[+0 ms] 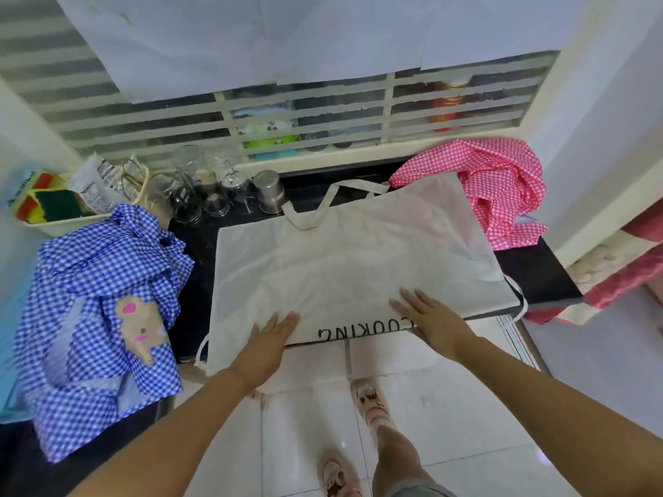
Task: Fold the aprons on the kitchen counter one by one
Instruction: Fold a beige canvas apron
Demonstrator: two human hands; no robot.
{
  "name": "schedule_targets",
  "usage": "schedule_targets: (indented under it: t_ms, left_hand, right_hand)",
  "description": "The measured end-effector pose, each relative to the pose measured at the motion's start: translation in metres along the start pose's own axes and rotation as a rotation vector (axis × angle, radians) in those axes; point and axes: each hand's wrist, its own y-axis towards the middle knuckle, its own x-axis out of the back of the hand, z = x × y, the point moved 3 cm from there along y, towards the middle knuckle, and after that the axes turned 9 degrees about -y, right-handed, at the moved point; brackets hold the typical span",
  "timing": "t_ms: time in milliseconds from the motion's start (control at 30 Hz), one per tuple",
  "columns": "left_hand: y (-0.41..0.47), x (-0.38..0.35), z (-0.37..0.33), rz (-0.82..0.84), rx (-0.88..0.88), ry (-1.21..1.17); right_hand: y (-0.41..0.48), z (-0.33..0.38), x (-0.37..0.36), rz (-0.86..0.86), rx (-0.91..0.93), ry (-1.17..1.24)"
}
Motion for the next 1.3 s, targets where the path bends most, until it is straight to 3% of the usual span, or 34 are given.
schedule_targets:
  t_ms: [200,333,633,800,900,967,1133,1300]
  left_hand:
    - [-0.018,-0.008,0.000,-0.022,-0.033,-0.002]
    - [-0.027,0.017,0.010,-0.022,0.052,-0.012]
    - [-0.018,0.126,0.001,0.346,0.161,0.080]
    - [-0.008,0.165,0.017,0.483,0.350,0.363]
    - [0.004,0.188,0.023,0.450,0.423,0.444]
    - [0.017,0.199,0.033,0.394,0.467,0.427]
    - [0.057,0.203,0.041,0.135,0.466,0.294]
    - [0.087,0.166,0.047,0.126,0.398,0.043]
  right_hand:
    - [-0.010,-0.005,0.023,0.094,-0.127,-0.089]
    - [-0.021,-0.024,0.041,0.095,-0.162,0.019]
    - [-0.031,-0.051,0.121,0.283,-0.111,0.179]
    - [-0.026,-0.082,0.153,0.504,-0.189,0.014]
    - [-0.013,-0.100,0.166,0.589,-0.237,-0.108]
    - [0.001,-0.112,0.169,0.558,-0.292,-0.165]
    - [0.049,-0.137,0.168,0.262,-0.457,-0.122]
    - [0.095,-0.144,0.129,0.222,-0.479,-0.004]
